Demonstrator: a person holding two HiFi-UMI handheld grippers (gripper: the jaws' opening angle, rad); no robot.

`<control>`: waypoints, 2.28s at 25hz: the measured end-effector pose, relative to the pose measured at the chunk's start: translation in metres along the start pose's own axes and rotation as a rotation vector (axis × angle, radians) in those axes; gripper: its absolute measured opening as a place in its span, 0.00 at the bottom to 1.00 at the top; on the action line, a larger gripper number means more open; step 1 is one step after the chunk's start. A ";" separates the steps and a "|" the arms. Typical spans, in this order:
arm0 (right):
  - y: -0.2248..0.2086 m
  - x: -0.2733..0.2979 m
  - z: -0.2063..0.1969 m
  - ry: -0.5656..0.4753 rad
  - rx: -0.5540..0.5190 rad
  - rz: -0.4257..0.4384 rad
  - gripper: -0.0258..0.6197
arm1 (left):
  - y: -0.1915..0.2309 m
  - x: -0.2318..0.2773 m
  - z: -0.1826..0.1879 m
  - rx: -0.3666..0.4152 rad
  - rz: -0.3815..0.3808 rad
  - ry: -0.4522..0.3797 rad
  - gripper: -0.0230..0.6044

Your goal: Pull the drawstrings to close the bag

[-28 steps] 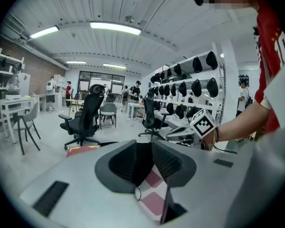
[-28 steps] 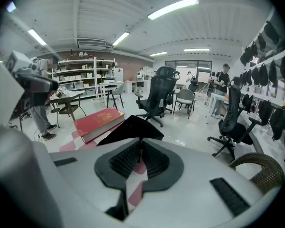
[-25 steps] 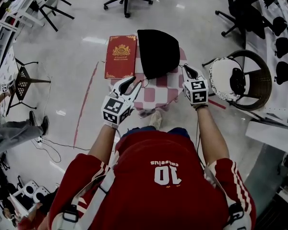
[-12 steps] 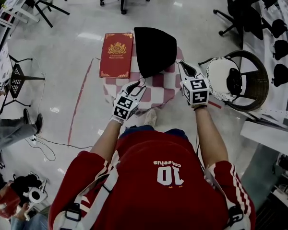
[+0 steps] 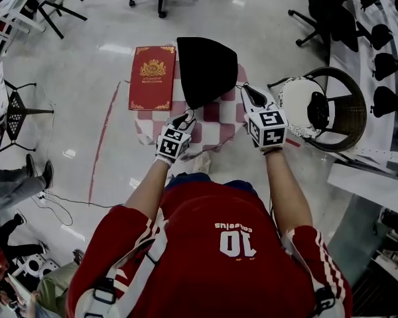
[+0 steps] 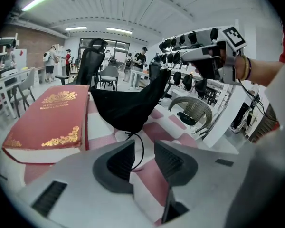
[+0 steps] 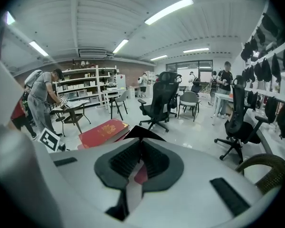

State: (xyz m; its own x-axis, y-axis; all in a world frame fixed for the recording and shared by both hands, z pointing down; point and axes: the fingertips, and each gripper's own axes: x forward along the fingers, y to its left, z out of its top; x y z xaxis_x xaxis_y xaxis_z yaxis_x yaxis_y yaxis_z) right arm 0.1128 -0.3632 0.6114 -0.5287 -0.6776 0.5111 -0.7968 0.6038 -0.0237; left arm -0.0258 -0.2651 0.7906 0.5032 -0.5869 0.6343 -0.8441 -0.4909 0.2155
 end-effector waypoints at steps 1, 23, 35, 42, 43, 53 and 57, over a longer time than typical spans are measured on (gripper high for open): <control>0.000 0.001 0.000 0.000 0.003 0.002 0.09 | 0.001 0.005 -0.002 -0.008 0.003 0.011 0.23; -0.030 -0.016 0.002 -0.019 0.030 -0.063 0.09 | 0.025 0.014 0.017 0.035 0.088 0.127 0.05; -0.027 -0.053 0.014 -0.034 0.041 -0.173 0.09 | 0.031 -0.086 0.110 0.141 0.097 -0.062 0.05; -0.013 -0.081 0.021 -0.033 0.025 -0.265 0.09 | 0.033 -0.150 0.168 0.203 0.084 -0.194 0.05; -0.012 -0.086 0.021 -0.030 0.022 -0.281 0.09 | 0.033 -0.159 0.177 0.207 0.082 -0.211 0.05; -0.027 -0.143 0.034 -0.066 0.096 -0.444 0.09 | 0.034 -0.237 0.237 0.173 0.074 -0.389 0.05; -0.032 -0.162 0.040 -0.085 0.124 -0.501 0.09 | 0.042 -0.258 0.245 0.120 0.074 -0.428 0.05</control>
State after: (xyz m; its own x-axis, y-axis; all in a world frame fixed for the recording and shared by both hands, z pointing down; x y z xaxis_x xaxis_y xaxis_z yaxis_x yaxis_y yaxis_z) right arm 0.2119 -0.2896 0.4955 -0.0911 -0.9053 0.4148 -0.9841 0.1457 0.1018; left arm -0.1453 -0.2921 0.4541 0.4952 -0.8242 0.2748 -0.8658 -0.4944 0.0775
